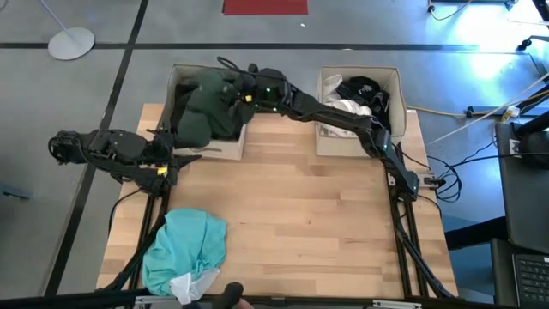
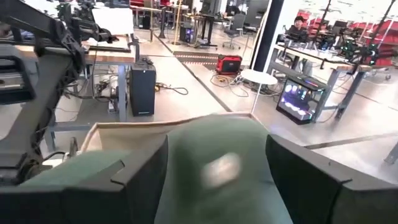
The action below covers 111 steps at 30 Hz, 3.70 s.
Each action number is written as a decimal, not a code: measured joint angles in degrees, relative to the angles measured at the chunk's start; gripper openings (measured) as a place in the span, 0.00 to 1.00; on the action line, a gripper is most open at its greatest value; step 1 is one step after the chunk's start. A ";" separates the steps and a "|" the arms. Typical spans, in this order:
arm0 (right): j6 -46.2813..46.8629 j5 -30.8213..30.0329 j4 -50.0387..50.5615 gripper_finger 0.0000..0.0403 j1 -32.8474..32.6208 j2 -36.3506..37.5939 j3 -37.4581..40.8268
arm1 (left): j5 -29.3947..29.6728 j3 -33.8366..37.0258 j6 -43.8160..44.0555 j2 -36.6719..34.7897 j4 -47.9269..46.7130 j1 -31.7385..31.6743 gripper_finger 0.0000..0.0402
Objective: Sort clothes
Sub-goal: Put the green polo shirt into the left laundry bin, then put the light blue shorts into the left laundry bin
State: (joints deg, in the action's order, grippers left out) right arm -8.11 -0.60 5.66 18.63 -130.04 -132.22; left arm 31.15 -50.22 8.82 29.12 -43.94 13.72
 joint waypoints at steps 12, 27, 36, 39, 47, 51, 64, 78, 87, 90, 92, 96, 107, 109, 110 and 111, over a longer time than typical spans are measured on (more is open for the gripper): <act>0.14 -0.33 -0.56 0.67 -1.70 0.37 -0.30 | 11.05 0.18 -2.25 1.30 3.77 -0.42 0.40; -1.15 -2.86 37.12 0.67 -14.91 12.42 -2.11 | 3.09 0.28 3.59 3.46 -5.45 -4.22 0.40; -1.19 -2.84 25.97 0.67 -25.41 10.16 9.17 | -1.00 0.27 11.03 1.62 -13.28 -4.22 0.40; -1.22 -2.52 17.30 0.67 -27.22 8.90 14.60 | -1.19 0.28 11.96 1.57 -14.89 -4.22 0.40; 0.99 -1.39 2.19 0.67 -29.65 2.55 21.57 | -3.52 0.27 14.16 1.60 -15.99 -4.22 0.40; 5.38 -1.37 -4.44 0.67 -30.82 -2.27 21.57 | -3.99 0.28 14.78 1.64 -16.00 -4.22 0.40; 14.21 -3.87 -31.64 0.67 -31.37 -16.51 21.55 | -3.97 0.27 14.82 1.64 -15.98 -4.22 0.40; 17.09 -4.41 -31.72 0.67 -31.84 -29.98 9.22 | -3.97 0.28 14.49 1.64 -15.95 -4.22 0.40; 17.53 -4.91 -14.29 0.66 -31.41 -32.75 0.85 | -3.95 0.28 14.62 1.66 -15.93 -4.22 0.40; 17.32 -4.94 -13.97 0.59 -31.41 -32.74 0.85 | -3.95 0.27 14.70 1.66 -15.93 -4.22 0.40; 15.87 -4.89 -14.96 0.51 -31.64 -32.80 0.97 | -3.95 0.28 14.71 1.66 -15.93 -4.22 0.40; 13.65 -5.03 -16.47 0.29 -31.91 -32.98 1.07 | -3.95 0.28 14.60 1.66 -15.95 -4.22 0.40; 10.42 -10.33 -15.41 0.10 -32.94 -32.92 1.08 | -3.93 0.28 13.62 1.66 -17.07 -4.22 0.40; 8.96 -12.38 -12.24 0.09 -33.32 -32.00 1.09 | -3.93 0.26 13.66 1.66 -17.11 -4.22 0.40; 8.11 -13.66 -10.38 0.08 -33.42 -31.27 1.16 | -3.93 0.28 13.64 1.66 -17.17 -4.22 0.40; 7.50 -14.82 -7.77 0.06 -33.71 -30.43 1.20 | -3.91 0.28 13.42 1.66 -17.18 -4.22 0.40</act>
State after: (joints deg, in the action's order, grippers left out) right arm -0.61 -15.42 -2.11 -15.07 -160.47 -131.02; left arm 27.24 -49.93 22.24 30.79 -61.12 9.49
